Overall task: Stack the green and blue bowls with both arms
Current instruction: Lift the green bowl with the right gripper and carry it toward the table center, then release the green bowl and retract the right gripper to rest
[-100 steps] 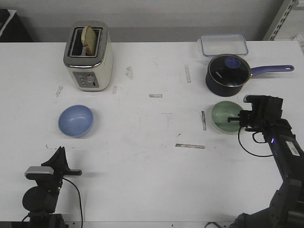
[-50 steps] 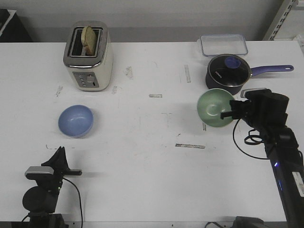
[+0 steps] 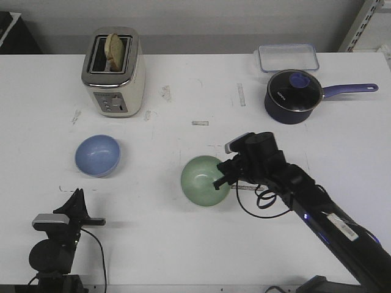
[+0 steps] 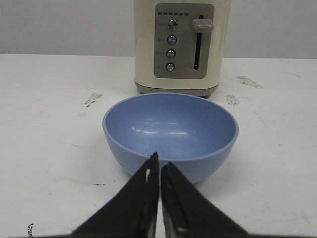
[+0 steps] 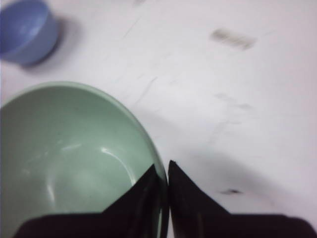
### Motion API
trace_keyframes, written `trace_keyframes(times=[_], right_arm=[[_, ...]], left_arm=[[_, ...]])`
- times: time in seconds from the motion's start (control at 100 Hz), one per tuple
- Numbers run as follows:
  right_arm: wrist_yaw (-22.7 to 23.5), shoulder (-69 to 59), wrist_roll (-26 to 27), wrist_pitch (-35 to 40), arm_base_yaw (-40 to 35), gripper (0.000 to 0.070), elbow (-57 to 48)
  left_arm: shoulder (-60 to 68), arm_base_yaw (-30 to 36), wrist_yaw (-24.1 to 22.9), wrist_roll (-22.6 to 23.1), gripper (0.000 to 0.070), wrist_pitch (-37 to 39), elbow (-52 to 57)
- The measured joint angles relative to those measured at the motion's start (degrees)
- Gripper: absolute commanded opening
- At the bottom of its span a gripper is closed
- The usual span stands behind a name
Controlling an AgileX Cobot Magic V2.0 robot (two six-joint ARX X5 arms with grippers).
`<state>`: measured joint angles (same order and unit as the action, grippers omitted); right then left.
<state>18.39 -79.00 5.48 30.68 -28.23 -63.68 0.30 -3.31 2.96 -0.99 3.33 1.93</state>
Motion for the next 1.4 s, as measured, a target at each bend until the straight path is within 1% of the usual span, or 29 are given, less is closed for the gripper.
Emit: trace_keyframes(times=[0.23, 0.38, 0.49, 0.55, 0.57, 0.6, 0.69, 0.72, 0.75, 0.79, 0.96, 0.99, 1.02, 1.12, 1.17, 1.18, 1.25, 1.4], right_arm=[[-0.61, -9.55, 1.03, -0.98, -5.29, 0.0001, 0.0], [-1.14, -13.53, 1.01, -1.77, -6.47, 0.0001, 0.0], [-1.95, -14.08, 0.96, -2.27, -6.64, 0.0001, 0.0], [-1.99, -14.08, 0.76, -2.69, -6.71, 0.002, 0.0], [-1.99, -14.08, 0.74, -2.75, -6.73, 0.0036, 0.0], [-1.92, -14.08, 0.72, -2.82, -6.78, 0.009, 0.0], [-1.18, -14.08, 0.55, -3.13, -6.82, 0.0342, 0.0], [-0.87, -14.08, 0.5, -3.13, -6.82, 0.0408, 0.0], [-0.55, -14.08, 0.5, -3.13, -6.82, 0.0443, 0.0], [-0.55, -14.03, 0.5, -3.1, -6.88, 0.0448, 0.0], [-0.59, -11.3, 0.5, -2.71, -6.86, 0.044, -0.63], [-0.66, -10.27, 0.5, -2.71, -6.69, 0.0429, -1.07], [-0.87, -8.98, 0.52, -2.89, -6.34, 0.0387, -1.46], [-2.82, -3.45, 0.52, -3.28, -5.05, 0.0218, -2.32], [-4.57, -0.42, 0.52, -3.39, -3.91, 0.0131, -2.34], [-5.01, 0.2, 0.52, -3.37, -3.63, 0.0103, -2.34], [-8.5, 4.33, 0.46, -3.04, -1.46, 0.0006, -2.34], [-17.35, 12.9, -1.22, -0.13, 4.57, 0.0, -2.34]], left_arm=[[0.0, 0.0, 0.0, 0.0, 0.0001, -0.15, 0.0], [0.0, 0.0, 0.0, 0.0, 0.0001, -0.2, 0.0], [0.0, 0.0, 0.0, 0.0, 0.0001, -0.22, 0.0], [0.0, 0.0, 0.0, 0.0, 0.0001, -0.26, 0.0], [0.0, 0.0, 0.0, 0.0, 0.0001, -0.26, 0.0], [0.0, 0.0, 0.0, 0.0, 0.0001, -0.26, 0.0], [0.0, 0.0, 0.0, 0.0, 0.0001, -0.28, 0.0], [0.0, 0.0, 0.0, 0.0, 0.0001, -0.31, 0.0], [0.0, 0.0, -0.02, 0.0, 0.0001, -0.31, 0.0], [0.0, 0.0, 0.0, 0.02, 0.0001, -0.31, 0.0], [0.0, 0.0, 0.0, 0.0, 0.0001, -0.28, 0.0], [0.0, 0.0, 0.0, 0.02, 0.0001, -0.31, 0.0], [0.0, 0.0, 0.0, 0.0, 0.0001, -0.31, 0.0], [0.0, 0.0, 0.0, 0.0, 0.0001, -0.28, 0.0], [0.0, 0.0, 0.0, 0.0, 0.0001, -0.31, 0.0], [0.0, 0.0, 0.0, 0.0, 0.0001, -0.28, 0.0], [0.0, 0.0, 0.0, 0.0, 0.0001, -0.31, 0.0], [0.0, 0.0, 0.0, 0.0, 0.0001, -0.31, 0.0]])
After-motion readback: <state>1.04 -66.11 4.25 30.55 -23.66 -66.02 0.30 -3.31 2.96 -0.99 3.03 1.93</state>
